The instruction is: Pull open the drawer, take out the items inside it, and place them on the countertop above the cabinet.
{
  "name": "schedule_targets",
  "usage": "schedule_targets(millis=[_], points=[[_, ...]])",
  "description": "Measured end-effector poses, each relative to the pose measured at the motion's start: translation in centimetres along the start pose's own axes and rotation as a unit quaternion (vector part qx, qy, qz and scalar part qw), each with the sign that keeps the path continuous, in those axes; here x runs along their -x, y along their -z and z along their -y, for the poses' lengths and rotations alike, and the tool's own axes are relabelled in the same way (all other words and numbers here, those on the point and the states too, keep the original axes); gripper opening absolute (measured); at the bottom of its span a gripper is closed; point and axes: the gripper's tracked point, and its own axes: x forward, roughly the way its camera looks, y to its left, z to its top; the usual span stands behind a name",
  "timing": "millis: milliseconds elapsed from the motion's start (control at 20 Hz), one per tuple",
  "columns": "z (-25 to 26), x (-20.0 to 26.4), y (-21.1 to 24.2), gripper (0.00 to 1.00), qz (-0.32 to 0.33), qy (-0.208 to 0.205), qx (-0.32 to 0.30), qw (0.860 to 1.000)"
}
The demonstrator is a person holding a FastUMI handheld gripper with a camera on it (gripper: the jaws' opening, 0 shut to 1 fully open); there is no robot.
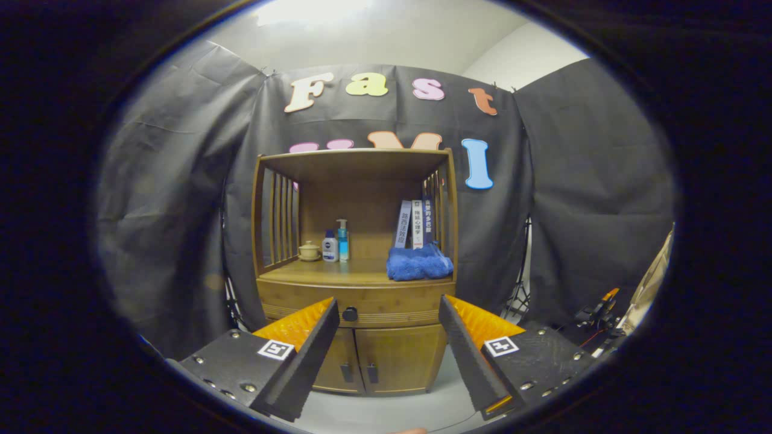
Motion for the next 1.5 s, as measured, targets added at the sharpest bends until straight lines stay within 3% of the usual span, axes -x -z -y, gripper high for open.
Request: schedule_targets(millis=[350,600,850,1000,1150,1450,1500], points=[[-2.7,-7.0,2.5,0.98,-0.013,-0.015,0.008,1.000],[-5.6,-14.8,7.2,0.97,-0.041,-0.036,-0.039,0.998],[-7.8,-21.3,13.0,0.94,-0.094,-0.049,-0.046,0.993],[-8.7,-24.0,16.2,0.85,-0.129,-0.051,-0.035,0.990],[-10.2,-26.1,18.1,0.85,-0.137,-0.069,-0.044,0.987],[-10.3,-28.3,20.0,0.80,-0.141,-0.058,-0.072,0.986],[-10.4,-28.7,20.1,0.74,-0.142,-0.059,-0.073,0.985]])
